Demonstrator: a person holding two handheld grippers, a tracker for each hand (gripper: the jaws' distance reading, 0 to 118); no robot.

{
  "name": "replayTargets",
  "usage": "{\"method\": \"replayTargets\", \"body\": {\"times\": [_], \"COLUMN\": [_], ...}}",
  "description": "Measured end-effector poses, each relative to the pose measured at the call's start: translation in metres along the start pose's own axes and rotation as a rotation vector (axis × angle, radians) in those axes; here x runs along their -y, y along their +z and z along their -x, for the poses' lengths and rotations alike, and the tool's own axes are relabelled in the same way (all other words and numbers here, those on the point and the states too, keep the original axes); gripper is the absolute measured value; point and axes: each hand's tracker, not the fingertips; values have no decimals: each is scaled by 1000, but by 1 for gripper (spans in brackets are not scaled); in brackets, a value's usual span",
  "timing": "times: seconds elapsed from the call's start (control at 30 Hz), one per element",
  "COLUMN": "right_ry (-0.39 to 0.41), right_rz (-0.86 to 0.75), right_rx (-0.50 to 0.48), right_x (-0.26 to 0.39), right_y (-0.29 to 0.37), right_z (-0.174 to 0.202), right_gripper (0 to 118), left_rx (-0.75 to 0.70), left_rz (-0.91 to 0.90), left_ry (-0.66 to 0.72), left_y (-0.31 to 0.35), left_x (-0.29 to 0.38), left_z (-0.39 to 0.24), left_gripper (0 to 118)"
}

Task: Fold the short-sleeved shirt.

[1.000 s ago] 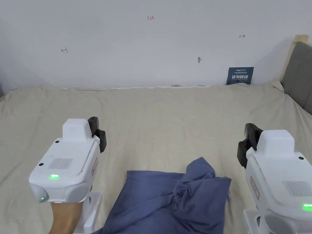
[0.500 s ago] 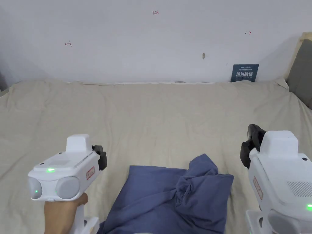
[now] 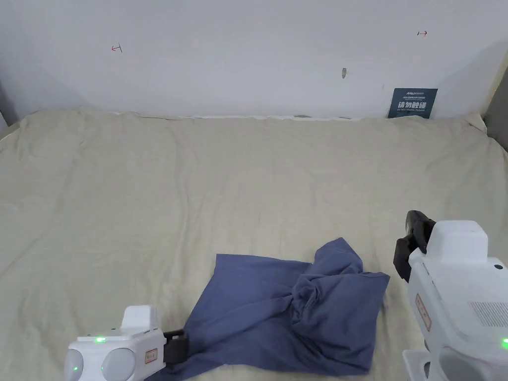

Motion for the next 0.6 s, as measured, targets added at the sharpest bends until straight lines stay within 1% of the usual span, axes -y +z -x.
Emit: {"method": "replayTargets", "body": {"times": [0.03, 0.07, 0.1, 0.2, 0.23, 0.27, 0.3, 0.33, 0.37, 0.4, 0.43, 0.47, 0.5, 0.53, 0.57, 0.6], "right_ry": [4, 10, 19, 29, 29, 27, 24, 23, 23, 22, 20, 15, 5, -13, -21, -31], "right_rz": [4, 8, 13, 23, 28, 31, 35, 42, 48, 57, 69, 84, 106, 145, 180, 214], "right_rx": [0, -1, -9, -16, -15, -15, -13, -10, -8, -6, -3, 0, 1, -1, 6, -8], "right_x": [2, 3, 4, 7, 8, 9, 10, 11, 12, 14, 15, 17, 19, 22, 25, 29], "right_y": [-1, -2, -3, -6, -7, -8, -9, -10, -12, -14, -17, -20, -26, -34, -42, -54], "right_z": [1, 2, 3, 3, 3, 2, 1, -1, -2, -4, -7, -10, -13, -17, -20, -23], "right_gripper": [2, 2, 2, 2, 2, 2, 2, 2, 2, 2, 2, 2, 2, 10, 21, 35], "left_rx": [-4, -12, -21, -40, -41, -37, -26, -27, -26, -50, -43, -14, 1, -28, -23, -20], "left_rz": [34, 30, 27, 35, 40, 46, 50, 57, 58, 30, 24, 18, 16, 13, -7, -47], "left_ry": [6, 16, 21, 22, 22, 18, 7, 0, -4, -32, -56, -66, -61, -73, -97, -98], "left_y": [-6, -10, -13, -26, -29, -32, -38, -43, -44, -40, -38, -38, -35, -33, -29, -23], "left_x": [1, 2, 4, 5, 7, 9, 11, 13, 16, 17, 17, 16, 16, 15, 14, 13], "left_z": [0, -2, -1, -7, -7, -9, -11, -15, -16, -22, -26, -30, -32, -36, -37, -37], "left_gripper": [93, 104, 106, 103, 98, 86, 63, 49, 46, 36, 20, 12, 12, 11, 11, 11]}}
